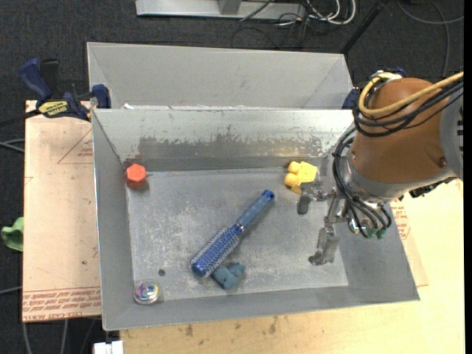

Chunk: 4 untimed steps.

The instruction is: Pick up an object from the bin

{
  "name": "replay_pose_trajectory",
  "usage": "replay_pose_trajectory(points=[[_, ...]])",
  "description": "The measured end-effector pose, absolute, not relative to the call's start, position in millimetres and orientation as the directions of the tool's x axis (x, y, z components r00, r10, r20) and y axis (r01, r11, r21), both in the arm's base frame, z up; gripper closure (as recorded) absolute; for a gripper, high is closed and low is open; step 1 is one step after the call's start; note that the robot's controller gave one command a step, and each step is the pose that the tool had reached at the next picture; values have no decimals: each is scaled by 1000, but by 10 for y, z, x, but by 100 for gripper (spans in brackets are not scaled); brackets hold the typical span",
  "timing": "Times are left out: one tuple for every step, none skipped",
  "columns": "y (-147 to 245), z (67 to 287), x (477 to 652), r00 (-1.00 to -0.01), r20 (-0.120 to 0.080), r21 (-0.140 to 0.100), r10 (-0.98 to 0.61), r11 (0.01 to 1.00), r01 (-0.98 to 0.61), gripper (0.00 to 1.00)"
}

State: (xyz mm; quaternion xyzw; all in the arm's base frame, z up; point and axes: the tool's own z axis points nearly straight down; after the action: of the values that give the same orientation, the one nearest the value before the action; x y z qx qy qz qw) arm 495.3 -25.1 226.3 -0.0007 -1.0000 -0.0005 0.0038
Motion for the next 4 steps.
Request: replay_pose_trajectory(points=[[306, 1242, 5401, -948, 2, 3, -317, 948, -317, 0], [500, 876, 5840, -834, -3, 1, -552, 834, -552, 0], [493, 885, 5843, -835, -3, 1, -551, 835, -551, 100], [344, 1936, 6112, -819, -10, -6, -573, 820, -573, 100]])
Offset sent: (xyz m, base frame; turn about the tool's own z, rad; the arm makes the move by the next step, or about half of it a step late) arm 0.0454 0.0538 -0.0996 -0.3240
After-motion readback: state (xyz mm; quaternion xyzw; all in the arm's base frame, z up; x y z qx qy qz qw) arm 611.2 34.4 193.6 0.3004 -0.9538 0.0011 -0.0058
